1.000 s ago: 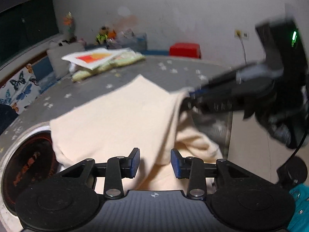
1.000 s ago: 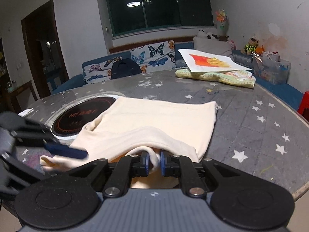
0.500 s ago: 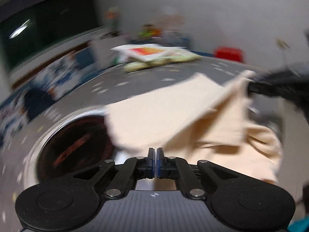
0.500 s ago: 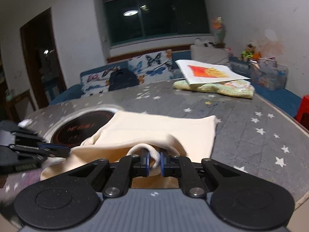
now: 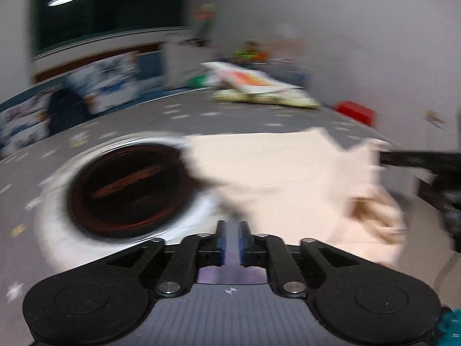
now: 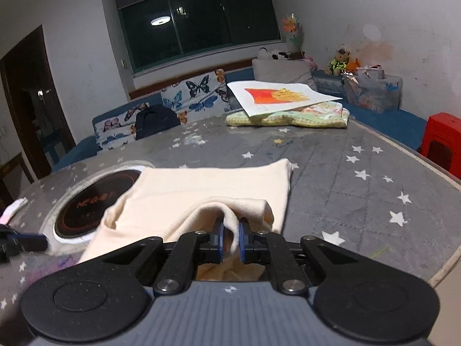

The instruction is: Fold clothes

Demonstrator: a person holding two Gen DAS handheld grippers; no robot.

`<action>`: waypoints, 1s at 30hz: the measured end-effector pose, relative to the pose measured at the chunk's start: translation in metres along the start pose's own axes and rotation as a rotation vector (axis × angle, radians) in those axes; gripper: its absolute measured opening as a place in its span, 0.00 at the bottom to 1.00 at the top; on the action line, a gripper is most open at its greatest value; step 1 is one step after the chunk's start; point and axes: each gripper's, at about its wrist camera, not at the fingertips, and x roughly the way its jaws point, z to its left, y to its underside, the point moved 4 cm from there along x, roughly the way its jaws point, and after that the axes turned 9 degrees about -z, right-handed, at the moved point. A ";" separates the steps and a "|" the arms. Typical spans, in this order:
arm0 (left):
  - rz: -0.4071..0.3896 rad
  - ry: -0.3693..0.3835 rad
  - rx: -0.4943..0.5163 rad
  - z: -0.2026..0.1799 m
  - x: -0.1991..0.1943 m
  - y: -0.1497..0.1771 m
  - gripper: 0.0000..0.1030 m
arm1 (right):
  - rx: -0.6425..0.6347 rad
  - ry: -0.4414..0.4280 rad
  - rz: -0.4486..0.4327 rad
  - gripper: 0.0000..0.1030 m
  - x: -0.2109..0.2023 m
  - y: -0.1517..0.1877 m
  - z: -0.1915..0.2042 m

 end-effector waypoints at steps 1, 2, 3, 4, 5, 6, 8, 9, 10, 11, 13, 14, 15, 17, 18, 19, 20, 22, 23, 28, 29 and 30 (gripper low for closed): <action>0.001 0.033 0.027 -0.014 0.007 -0.003 0.27 | 0.004 -0.004 -0.004 0.11 -0.001 -0.002 0.000; 0.005 0.066 0.054 -0.028 0.014 -0.004 0.30 | 0.006 -0.007 -0.007 0.11 -0.001 -0.004 0.000; 0.010 0.092 0.080 -0.041 0.021 -0.004 0.34 | 0.007 -0.005 -0.010 0.11 -0.002 -0.005 0.000; 0.016 0.114 0.106 -0.053 0.029 -0.004 0.37 | 0.007 -0.003 -0.010 0.11 -0.002 -0.005 -0.001; 0.023 0.129 0.134 -0.063 0.036 -0.003 0.37 | 0.006 -0.001 -0.010 0.11 -0.003 -0.005 -0.001; 0.030 0.142 0.162 -0.073 0.042 -0.002 0.37 | 0.005 0.000 -0.004 0.12 -0.003 -0.003 0.002; 0.047 0.163 0.209 -0.088 0.055 0.000 0.37 | 0.008 -0.001 0.008 0.19 -0.002 -0.001 0.002; 0.055 0.165 0.227 -0.094 0.060 0.002 0.37 | 0.012 0.001 0.014 0.21 -0.002 0.001 0.001; 0.065 0.157 0.244 -0.096 0.067 0.004 0.37 | 0.015 0.002 0.020 0.21 -0.001 0.003 0.000; 0.075 0.142 0.258 -0.096 0.072 0.006 0.37 | 0.018 0.004 0.027 0.21 0.000 0.005 -0.001; 0.093 0.109 0.282 -0.094 0.083 0.012 0.21 | 0.024 0.006 0.042 0.22 0.003 0.009 -0.004; 0.095 0.096 0.278 -0.090 0.084 0.013 0.16 | 0.027 0.008 0.050 0.23 0.005 0.011 -0.005; 0.092 0.084 0.267 -0.084 0.083 0.015 0.13 | 0.030 0.009 0.057 0.24 0.006 0.013 -0.006; 0.094 0.065 0.223 -0.071 0.081 0.015 0.11 | 0.035 0.008 0.074 0.27 0.012 0.017 -0.006; 0.094 0.054 0.206 -0.065 0.079 0.016 0.10 | 0.037 0.006 0.082 0.27 0.016 0.019 -0.005; 0.093 0.043 0.192 -0.060 0.076 0.016 0.10 | 0.038 0.005 0.091 0.30 0.020 0.022 -0.005; 0.093 0.032 0.179 -0.055 0.074 0.017 0.10 | 0.040 0.003 0.100 0.31 0.024 0.024 -0.004; 0.092 0.010 0.152 -0.045 0.069 0.019 0.10 | 0.047 -0.004 0.105 0.31 0.029 0.027 -0.001; 0.091 -0.001 0.138 -0.040 0.067 0.019 0.10 | 0.044 -0.014 0.103 0.31 0.032 0.027 0.003; 0.091 -0.068 0.058 -0.011 0.051 0.025 0.10 | -0.017 -0.082 0.115 0.31 0.059 0.027 0.040; 0.093 -0.081 0.034 -0.004 0.046 0.027 0.10 | -0.024 -0.099 0.123 0.31 0.065 0.027 0.046; 0.095 -0.095 0.007 0.003 0.040 0.029 0.10 | -0.036 -0.120 0.131 0.31 0.072 0.027 0.055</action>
